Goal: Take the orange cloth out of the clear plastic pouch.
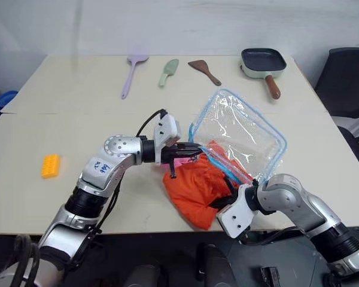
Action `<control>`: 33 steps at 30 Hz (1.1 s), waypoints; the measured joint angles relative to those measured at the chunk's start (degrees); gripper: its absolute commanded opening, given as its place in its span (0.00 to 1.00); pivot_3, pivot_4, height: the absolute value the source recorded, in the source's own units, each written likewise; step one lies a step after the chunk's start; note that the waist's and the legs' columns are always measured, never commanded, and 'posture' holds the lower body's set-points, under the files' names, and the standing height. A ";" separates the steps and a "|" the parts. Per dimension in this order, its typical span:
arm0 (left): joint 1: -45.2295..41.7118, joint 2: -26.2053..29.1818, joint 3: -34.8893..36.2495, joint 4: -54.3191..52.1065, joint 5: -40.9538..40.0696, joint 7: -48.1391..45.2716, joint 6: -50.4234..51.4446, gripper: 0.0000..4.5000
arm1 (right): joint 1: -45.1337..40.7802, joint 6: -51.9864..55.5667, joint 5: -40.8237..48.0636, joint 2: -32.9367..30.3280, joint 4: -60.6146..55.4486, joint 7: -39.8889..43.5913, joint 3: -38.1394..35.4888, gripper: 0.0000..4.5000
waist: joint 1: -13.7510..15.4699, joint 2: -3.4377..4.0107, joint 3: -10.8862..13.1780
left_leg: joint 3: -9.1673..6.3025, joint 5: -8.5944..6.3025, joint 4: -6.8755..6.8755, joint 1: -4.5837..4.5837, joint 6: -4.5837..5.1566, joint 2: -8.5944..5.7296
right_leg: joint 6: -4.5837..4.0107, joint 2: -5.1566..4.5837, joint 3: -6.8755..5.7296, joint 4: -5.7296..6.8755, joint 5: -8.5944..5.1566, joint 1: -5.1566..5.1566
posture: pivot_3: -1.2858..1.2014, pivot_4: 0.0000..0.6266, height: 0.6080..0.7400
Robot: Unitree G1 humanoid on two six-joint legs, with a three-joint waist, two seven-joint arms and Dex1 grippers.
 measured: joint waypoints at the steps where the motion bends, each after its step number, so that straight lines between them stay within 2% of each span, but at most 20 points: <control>1: -0.71 -0.51 0.42 0.99 0.14 0.89 0.34 0.00 | 0.07 -0.95 -0.56 -0.04 0.17 -0.24 0.10 0.00 | 0.00 -0.05 -0.03 | 0.00 0.00 0.00 0.00 0.00 0.00 | 0.00 0.00 0.00 0.00 0.00 0.00 | 0.52 0.24 1.00; 6: -4.77 -1.99 2.46 8.42 2.90 6.92 0.18 0.00 | 1.74 -3.70 -2.04 -0.48 0.22 -2.59 -0.71 0.00 | 0.19 -0.05 -0.04 | -0.01 0.00 -0.04 0.01 0.00 0.00 | -0.01 0.00 -0.02 -0.01 0.00 0.00 | 0.52 0.24 1.00; 11: -5.13 2.03 2.33 14.55 7.79 8.05 -4.98 0.00 | 8.14 -1.85 -0.73 -4.11 -3.92 -3.90 -4.57 0.00 | 1.10 -0.02 -0.05 | -0.06 -0.01 -0.09 0.15 -0.01 0.02 | -0.01 -0.01 -0.13 -0.11 -0.01 -0.06 | 0.52 0.24 1.00; 17: -2.77 10.86 4.07 15.41 10.03 5.73 -8.79 0.00 | 21.49 0.47 4.97 -14.40 -6.30 -4.14 -15.55 0.00 | 2.37 -0.01 -0.04 | -0.16 -0.10 -0.05 -0.01 0.16 -0.05 | 0.09 -0.14 -0.26 -0.34 0.04 -0.06 | 0.52 0.24 1.00; 20: 1.31 13.61 4.42 11.90 9.85 3.19 -8.71 0.00 | 26.89 2.81 6.80 -15.90 -2.97 -4.94 -22.89 0.00 | 2.42 -0.01 -0.04 | -0.11 -0.12 -0.04 -0.02 0.21 -0.05 | 0.13 -0.15 -0.22 -0.41 0.06 -0.06 | 0.52 0.24 1.00; 23: 5.04 14.96 4.46 7.29 9.31 0.81 -7.96 0.00 | 28.10 6.83 8.21 -15.25 2.38 -7.18 -29.30 0.00 | 2.38 0.00 -0.03 | -0.07 -0.12 -0.04 -0.03 0.21 -0.03 | 0.13 -0.13 -0.19 -0.39 0.06 -0.06 | 0.52 0.24 1.00; 26: 7.97 15.57 4.39 1.08 7.31 -2.70 -6.67 0.00 | 23.28 15.72 12.21 -8.41 5.88 -13.14 -34.07 0.00 | 2.04 0.02 -0.03 | -0.05 -0.13 -0.06 -0.15 0.19 0.01 | 0.11 -0.11 -0.14 -0.34 0.05 -0.06 | 0.52 0.24 1.00; 30: 10.01 15.47 2.60 -4.65 6.51 -5.88 -6.29 0.00 | 16.44 23.95 8.25 -2.17 7.35 -23.93 -34.50 0.00 | 1.31 0.32 0.05 | -0.04 -0.12 -0.06 -0.25 0.16 0.01 | 0.08 -0.11 -0.14 -0.29 0.03 -0.10 | 0.52 0.24 1.00; 33: 10.01 15.16 2.04 -5.80 6.33 -6.45 -5.62 0.00 | 14.89 24.51 2.24 -0.68 6.76 -29.15 -32.10 0.00 | 1.24 0.43 0.05 | -0.04 -0.10 -0.07 -0.28 0.14 0.00 | 0.08 -0.09 -0.14 -0.27 0.02 -0.14 | 0.52 0.24 1.00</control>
